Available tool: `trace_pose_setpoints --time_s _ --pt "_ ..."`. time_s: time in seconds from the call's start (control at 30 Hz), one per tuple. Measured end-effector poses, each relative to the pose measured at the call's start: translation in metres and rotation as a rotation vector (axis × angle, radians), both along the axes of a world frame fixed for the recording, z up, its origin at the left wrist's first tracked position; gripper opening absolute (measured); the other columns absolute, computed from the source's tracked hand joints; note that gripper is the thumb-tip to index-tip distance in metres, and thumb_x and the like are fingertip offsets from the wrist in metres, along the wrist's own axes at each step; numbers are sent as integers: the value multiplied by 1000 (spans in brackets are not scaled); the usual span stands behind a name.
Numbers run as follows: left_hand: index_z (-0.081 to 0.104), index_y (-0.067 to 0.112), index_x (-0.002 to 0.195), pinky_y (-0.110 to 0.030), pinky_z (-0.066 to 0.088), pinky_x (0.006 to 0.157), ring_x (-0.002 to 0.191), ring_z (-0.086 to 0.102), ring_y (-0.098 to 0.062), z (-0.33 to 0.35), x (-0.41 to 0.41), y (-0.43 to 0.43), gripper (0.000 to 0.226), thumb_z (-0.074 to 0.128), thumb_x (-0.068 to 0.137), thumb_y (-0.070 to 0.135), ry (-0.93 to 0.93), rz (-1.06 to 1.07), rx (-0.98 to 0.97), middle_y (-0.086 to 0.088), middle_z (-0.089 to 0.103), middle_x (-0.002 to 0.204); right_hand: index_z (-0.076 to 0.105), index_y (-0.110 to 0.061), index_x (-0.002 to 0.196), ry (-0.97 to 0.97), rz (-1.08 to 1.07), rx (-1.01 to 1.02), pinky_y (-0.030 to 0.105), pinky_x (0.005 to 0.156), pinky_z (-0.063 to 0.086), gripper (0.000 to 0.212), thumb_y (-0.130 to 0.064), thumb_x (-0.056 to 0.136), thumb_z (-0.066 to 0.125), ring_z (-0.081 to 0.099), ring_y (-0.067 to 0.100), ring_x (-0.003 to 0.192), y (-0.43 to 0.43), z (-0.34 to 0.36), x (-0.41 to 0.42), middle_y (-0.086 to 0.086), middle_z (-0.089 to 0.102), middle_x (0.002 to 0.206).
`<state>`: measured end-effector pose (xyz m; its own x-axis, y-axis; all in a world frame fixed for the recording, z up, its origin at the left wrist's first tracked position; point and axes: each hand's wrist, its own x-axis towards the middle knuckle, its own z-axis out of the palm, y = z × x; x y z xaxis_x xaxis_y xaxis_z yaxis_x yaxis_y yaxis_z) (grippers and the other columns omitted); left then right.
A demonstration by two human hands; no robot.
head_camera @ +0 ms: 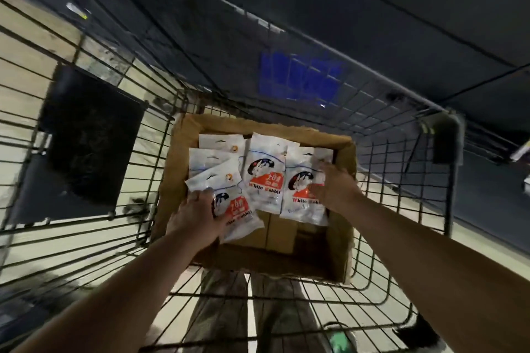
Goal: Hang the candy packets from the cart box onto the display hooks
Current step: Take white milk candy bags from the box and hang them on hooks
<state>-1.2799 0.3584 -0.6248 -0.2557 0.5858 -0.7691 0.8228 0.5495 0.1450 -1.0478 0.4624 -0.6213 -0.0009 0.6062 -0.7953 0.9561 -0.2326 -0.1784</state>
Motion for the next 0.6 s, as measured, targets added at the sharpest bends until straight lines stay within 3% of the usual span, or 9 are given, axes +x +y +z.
trace_pose_setpoints --time_s 0.13,0.27,0.37,0.47,0.6 --pt "33 22 141 -48 46 98 124 49 -37 -42 -11 -2 73 59 83 59 -16 144 19 -14 45 141 18 -23 152 2 -146 -11 36 102 40 70 -34 94 55 42 34 130 3 -38 -1 15 30 149" --pt "30 22 142 -51 49 95 119 54 -38 -79 -21 -7 84 63 75 61 -74 419 53 -15 52 135 32 -11 143 9 -323 20 42 98 47 67 -32 87 62 51 35 120 7 -72 1 16 44 139" --pt "30 21 145 -44 46 94 121 51 -36 -91 -19 -10 78 70 81 41 -97 590 97 -13 52 136 31 -11 140 17 -453 54 42 87 52 66 -35 86 59 58 35 109 9 -90 0 17 51 131" --pt "32 23 145 -34 40 81 117 52 -33 -102 -16 -13 70 68 86 32 -128 723 118 -11 53 133 32 -10 140 24 -561 111 32 77 45 61 -33 89 58 58 30 105 12 -103 -2 16 51 132" --pt "36 20 146 -36 42 83 121 49 -35 -113 -16 -11 73 68 84 42 -101 823 125 -13 50 136 27 -11 143 -6 -600 183 35 96 40 62 -30 91 56 46 35 124 8 -111 -9 17 40 141"
